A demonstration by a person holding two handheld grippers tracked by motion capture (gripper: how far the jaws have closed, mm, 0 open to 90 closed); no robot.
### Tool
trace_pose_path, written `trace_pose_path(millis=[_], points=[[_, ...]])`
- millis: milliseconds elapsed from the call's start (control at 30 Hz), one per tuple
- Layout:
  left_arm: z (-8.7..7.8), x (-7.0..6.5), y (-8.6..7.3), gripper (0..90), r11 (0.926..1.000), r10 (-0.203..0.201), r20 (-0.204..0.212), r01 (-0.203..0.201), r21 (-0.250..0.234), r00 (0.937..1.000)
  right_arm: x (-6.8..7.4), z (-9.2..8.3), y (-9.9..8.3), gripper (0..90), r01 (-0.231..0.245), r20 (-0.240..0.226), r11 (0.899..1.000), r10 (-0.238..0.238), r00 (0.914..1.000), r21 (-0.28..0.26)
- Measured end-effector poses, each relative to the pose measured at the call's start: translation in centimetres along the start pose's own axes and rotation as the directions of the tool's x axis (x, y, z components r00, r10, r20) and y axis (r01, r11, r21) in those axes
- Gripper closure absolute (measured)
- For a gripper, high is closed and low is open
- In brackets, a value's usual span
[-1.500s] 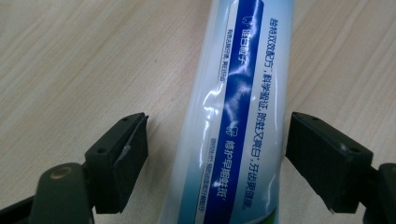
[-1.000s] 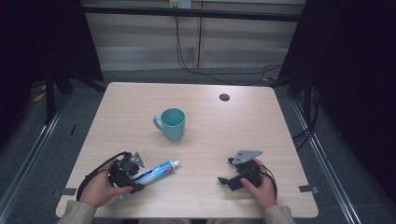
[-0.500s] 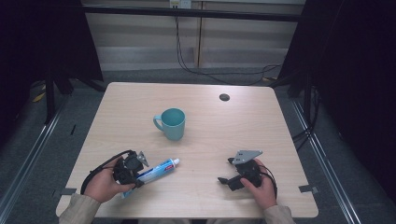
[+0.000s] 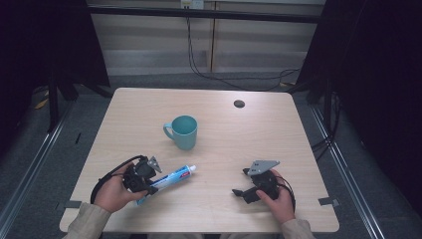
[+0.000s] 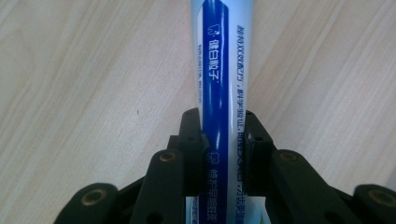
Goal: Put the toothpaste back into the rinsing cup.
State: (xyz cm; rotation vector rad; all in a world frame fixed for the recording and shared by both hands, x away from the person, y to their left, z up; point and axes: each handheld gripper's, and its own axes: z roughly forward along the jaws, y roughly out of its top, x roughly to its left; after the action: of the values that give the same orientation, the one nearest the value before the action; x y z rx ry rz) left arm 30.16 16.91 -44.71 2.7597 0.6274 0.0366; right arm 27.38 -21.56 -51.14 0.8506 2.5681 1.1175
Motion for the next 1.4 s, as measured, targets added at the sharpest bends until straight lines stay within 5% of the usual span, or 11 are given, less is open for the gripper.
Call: trace_pose_path(millis=[467,567,867,1100,1400], points=[[-1.0,0.3,1.8,74.5,0.9997,0.018,-0.015,-0.019,-0.016,0.9997,0.1,0.1,0.2,12.6,-0.009,0.010,1.000,0.009,0.9999,0.009],[-1.2,0.3,2.4,74.5,0.9993,0.033,-0.015,-0.033,-0.016,0.9993,0.3,0.0,1.1,12.7,0.028,0.004,0.997,-0.028,0.9996,0.073],[-1.6,0.1,3.9,74.4,0.9981,0.052,0.005,-0.052,-0.032,0.9986,0.4,-0.4,3.2,12.9,0.085,-0.043,0.990,-0.081,0.9958,0.109],[-1.5,-0.3,5.3,74.5,0.9959,0.081,-0.002,-0.081,-0.041,0.9967,0.8,0.0,5.8,12.9,0.212,-0.071,0.965,-0.203,0.9765,0.155],[-1.7,-0.7,6.2,74.5,0.9945,0.096,0.005,-0.096,-0.042,0.9954,0.9,-0.1,7.7,13.0,0.256,-0.097,0.951,-0.243,0.9653,0.173]])
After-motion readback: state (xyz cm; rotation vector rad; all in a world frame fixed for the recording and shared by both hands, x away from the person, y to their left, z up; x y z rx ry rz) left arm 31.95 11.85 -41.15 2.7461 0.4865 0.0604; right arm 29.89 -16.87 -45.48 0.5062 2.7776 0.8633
